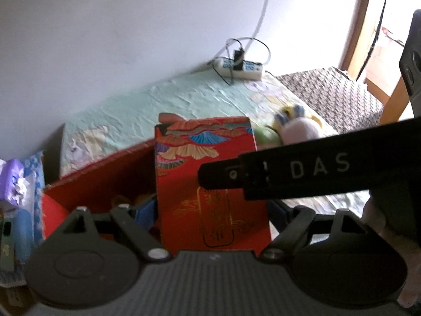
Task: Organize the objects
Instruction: 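Lift the red gift box with the right gripper over the red box, then lower the gift box into the red box and open the right gripper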
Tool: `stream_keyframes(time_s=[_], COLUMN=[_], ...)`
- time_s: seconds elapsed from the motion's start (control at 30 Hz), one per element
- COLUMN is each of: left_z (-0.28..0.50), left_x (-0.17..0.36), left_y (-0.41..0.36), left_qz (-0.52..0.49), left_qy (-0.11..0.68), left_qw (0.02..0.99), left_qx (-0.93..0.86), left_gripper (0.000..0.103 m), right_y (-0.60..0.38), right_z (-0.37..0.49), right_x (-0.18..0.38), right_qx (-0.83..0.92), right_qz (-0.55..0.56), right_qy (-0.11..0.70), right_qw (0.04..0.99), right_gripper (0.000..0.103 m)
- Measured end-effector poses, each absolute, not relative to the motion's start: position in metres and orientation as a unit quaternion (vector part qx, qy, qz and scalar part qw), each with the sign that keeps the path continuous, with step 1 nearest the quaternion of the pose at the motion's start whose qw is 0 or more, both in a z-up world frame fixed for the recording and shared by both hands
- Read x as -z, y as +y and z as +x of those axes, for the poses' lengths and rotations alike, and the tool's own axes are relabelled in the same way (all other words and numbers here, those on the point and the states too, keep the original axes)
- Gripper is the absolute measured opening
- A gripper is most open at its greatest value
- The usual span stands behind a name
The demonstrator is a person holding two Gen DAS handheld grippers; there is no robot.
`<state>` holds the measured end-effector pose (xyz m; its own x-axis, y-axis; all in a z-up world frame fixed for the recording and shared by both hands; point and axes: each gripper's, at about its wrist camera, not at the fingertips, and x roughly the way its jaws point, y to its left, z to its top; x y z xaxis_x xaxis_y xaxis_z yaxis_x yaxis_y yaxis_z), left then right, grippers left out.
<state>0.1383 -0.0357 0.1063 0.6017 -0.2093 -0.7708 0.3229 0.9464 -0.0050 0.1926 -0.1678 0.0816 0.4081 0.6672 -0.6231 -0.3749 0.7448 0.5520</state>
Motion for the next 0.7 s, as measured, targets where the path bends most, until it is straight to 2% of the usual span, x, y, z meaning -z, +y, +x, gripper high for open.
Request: stream_keyframes(time_s=[0.23, 0.7], left_z=[0.172, 0.220], left_x=[-0.112, -0.086], left_y=[0.004, 0.072], left_qz=[0.058, 0.052], left_qy=[0.418, 0.441], left_qw=[0.896, 0.892], left_qx=[0.137, 0.084], left_gripper=[0.083, 0.082], right_y=[-0.127, -0.053], right_z=[0.219, 0.264], right_x=[-0.087, -0.063], right_qx=[-0.325, -0.363], right_qz=[0.148, 0.133], right_qy=[0.437, 0.472], right_qw=[0.826, 0.792], right_gripper=[0.054, 0.053])
